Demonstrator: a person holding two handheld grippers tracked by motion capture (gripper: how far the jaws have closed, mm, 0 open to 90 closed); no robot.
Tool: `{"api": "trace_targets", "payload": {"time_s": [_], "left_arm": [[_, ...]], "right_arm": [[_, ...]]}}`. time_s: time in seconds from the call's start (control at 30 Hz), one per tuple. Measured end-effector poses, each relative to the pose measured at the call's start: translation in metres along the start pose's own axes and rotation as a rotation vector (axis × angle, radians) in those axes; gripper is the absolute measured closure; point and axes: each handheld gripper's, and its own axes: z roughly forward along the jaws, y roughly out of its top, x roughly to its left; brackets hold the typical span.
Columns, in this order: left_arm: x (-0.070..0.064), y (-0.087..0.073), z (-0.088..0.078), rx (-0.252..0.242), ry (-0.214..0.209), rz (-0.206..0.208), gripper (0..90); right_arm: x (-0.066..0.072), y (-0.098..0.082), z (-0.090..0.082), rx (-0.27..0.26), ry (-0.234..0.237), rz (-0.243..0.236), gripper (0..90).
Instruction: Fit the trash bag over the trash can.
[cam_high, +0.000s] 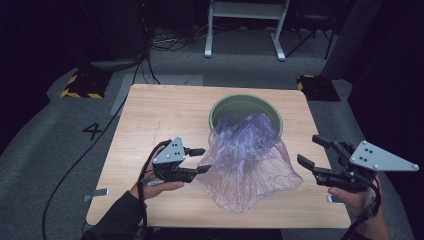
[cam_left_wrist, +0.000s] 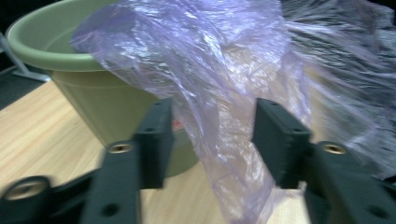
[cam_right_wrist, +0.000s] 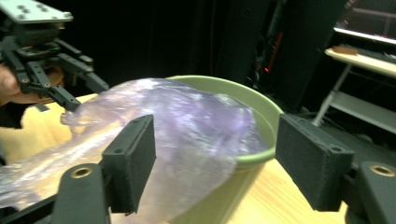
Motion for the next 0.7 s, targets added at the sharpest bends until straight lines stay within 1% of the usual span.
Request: {"api": "trace_targets", "payload": {"time_s": [0.07, 0.1, 0.13, 0.17, 0.2, 0.23, 0.27, 0.3, 0.33, 0.37, 0.4, 0.43, 0.47, 0.53, 0.6, 0.63, 0.67, 0.7], "left_arm": [[-0.002, 0.001, 0.001, 0.006, -0.002, -0.001, 34.5], [-0.003, 0.002, 0.002, 0.008, -0.003, -0.001, 31.2], [-0.004, 0.002, 0.003, 0.007, -0.009, -0.002, 29.1], [-0.005, 0.003, 0.004, 0.008, -0.020, -0.006, 28.3], [-0.007, 0.004, 0.005, 0.013, -0.032, 0.001, 26.5], [-0.009, 0.005, 0.006, 0.019, -0.032, 0.016, 25.7], [-0.010, 0.006, 0.007, 0.027, -0.025, 0.023, 26.7], [-0.011, 0.007, 0.008, 0.038, -0.022, 0.029, 28.9], [-0.012, 0.008, 0.009, 0.044, -0.016, 0.036, 32.3], [-0.013, 0.008, 0.011, 0.056, 0.003, 0.044, 39.2], [-0.012, 0.009, 0.013, 0.072, 0.024, 0.048, 47.9], [-0.011, 0.009, 0.015, 0.086, 0.027, 0.053, 54.2], [-0.010, 0.009, 0.016, 0.093, 0.018, 0.058, 58.0], [-0.008, 0.008, 0.018, 0.101, 0.039, 0.068, 66.5], [-0.004, 0.008, 0.018, 0.100, 0.043, 0.073, 74.3], [-0.002, 0.008, 0.018, 0.096, 0.053, 0.073, 77.7], [0.000, 0.007, 0.018, 0.093, 0.067, 0.070, 81.1], [0.002, 0.007, 0.017, 0.084, 0.073, 0.066, 83.6]], "right_arm": [[0.004, -0.001, 0.002, 0.003, 0.025, -0.016, 26.7], [0.006, -0.002, 0.005, 0.020, 0.034, -0.022, 26.0], [0.009, -0.003, 0.007, 0.042, 0.036, -0.039, 25.1], [0.011, -0.005, 0.010, 0.059, 0.042, -0.052, 24.8], [0.013, -0.007, 0.014, 0.074, 0.041, -0.061, 25.2], [0.014, -0.009, 0.018, 0.095, 0.035, -0.070, 26.5], [0.015, -0.011, 0.023, 0.117, 0.025, -0.080, 29.7], [0.014, -0.014, 0.028, 0.140, 0.013, -0.090, 40.3], [0.013, -0.017, 0.032, 0.158, 0.012, -0.098, 52.5], [0.012, -0.020, 0.036, 0.169, 0.021, -0.104, 57.0], [0.010, -0.022, 0.040, 0.174, 0.010, -0.112, 66.3], [0.009, -0.025, 0.043, 0.176, -0.005, -0.118, 72.3], [0.006, -0.027, 0.046, 0.176, -0.013, -0.116, 76.5], [0.002, -0.031, 0.052, 0.172, -0.028, -0.109, 83.8], [-0.001, -0.032, 0.058, 0.181, -0.062, -0.131, 86.0], [-0.004, -0.033, 0.060, 0.167, -0.063, -0.128, 87.8], [-0.006, -0.033, 0.061, 0.153, -0.058, -0.110, 89.2], [-0.008, -0.033, 0.063, 0.145, -0.065, -0.106, 89.5]]}}
